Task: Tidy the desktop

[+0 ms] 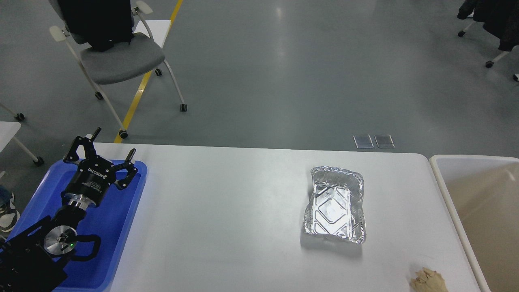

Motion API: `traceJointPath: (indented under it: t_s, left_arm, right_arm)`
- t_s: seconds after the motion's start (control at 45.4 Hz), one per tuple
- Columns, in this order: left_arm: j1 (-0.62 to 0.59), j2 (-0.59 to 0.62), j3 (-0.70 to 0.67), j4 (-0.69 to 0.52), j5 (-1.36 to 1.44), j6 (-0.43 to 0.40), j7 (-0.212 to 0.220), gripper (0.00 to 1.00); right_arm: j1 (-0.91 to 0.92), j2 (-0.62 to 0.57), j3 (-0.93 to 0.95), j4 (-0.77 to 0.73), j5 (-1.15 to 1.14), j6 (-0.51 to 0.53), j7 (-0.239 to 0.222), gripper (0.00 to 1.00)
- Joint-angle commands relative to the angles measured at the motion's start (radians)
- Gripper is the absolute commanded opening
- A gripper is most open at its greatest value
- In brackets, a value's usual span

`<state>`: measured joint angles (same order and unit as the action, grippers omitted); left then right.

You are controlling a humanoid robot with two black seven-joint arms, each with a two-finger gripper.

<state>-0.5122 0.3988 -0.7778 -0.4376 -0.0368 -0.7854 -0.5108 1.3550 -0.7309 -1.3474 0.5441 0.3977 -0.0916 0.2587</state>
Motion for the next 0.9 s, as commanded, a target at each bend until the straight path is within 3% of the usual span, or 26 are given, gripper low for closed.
traceJointPath:
  t_s: [0.0,0.396,0.881]
  left_arm:
    - [0.000,0.000,0.000,0.000,0.000,0.000,0.000,0.99]
    - [0.000,0.000,0.000,0.000,0.000,0.000,0.000,0.99]
    - [0.000,0.000,0.000,0.000,0.000,0.000,0.000,0.99]
  right_arm:
    - [-0.186,-0.001,0.083,-0.007,0.053,-0.166,-0.024,0.00]
    - [-0.467,0.037,0.407,-0.024,0.043,-0.224,-0.022,0.00]
    - [-0.545,0.088,0.498,-0.023,0.035,-0.238,-0.021,0.00]
